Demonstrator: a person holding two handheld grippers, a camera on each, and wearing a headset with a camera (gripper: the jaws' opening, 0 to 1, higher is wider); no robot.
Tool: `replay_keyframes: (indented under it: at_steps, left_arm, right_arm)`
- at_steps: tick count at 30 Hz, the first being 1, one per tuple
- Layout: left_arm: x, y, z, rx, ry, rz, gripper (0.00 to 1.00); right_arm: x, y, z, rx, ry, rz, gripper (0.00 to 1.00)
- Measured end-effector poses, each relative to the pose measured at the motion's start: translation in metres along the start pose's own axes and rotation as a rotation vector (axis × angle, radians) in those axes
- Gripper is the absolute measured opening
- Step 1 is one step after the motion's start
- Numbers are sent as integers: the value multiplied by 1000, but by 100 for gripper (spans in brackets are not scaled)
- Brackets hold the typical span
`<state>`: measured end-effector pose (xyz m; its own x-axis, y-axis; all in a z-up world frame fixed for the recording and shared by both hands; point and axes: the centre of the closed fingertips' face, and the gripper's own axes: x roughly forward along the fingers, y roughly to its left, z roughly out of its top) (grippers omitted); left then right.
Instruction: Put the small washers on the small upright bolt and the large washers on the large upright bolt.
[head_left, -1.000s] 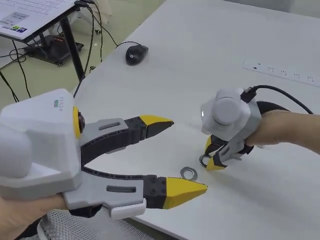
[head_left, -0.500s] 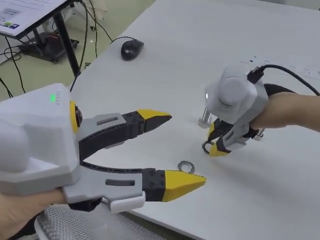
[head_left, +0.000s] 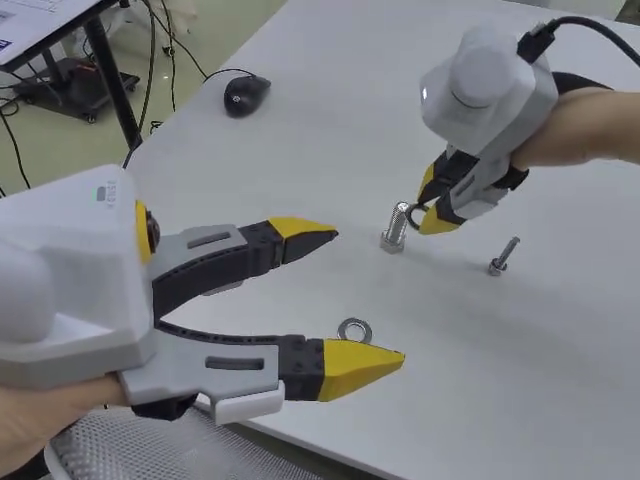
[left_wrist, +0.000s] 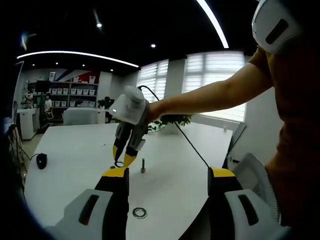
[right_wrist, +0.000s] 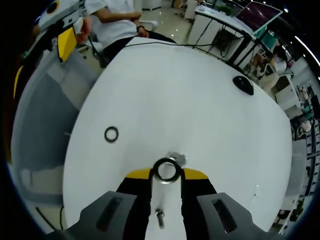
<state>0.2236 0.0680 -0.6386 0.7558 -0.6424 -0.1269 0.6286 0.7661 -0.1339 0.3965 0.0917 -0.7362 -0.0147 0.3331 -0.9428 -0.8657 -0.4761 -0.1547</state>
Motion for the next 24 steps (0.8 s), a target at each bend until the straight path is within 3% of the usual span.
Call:
replay_keyframes:
  at_steps: [3,7,24]
  left_arm:
    - [-1,1,1,-2,-3,2,63]
    - [-2,2,0,-5,3,5,62]
    - [-3,10,-2,-22,-6,25,62]
  right_arm:
    - [5,-12,4,0,4,-7,21]
    - [10,-8,7,5,-1,4,21]
    - [36,-18,-1,-14,53,23,21]
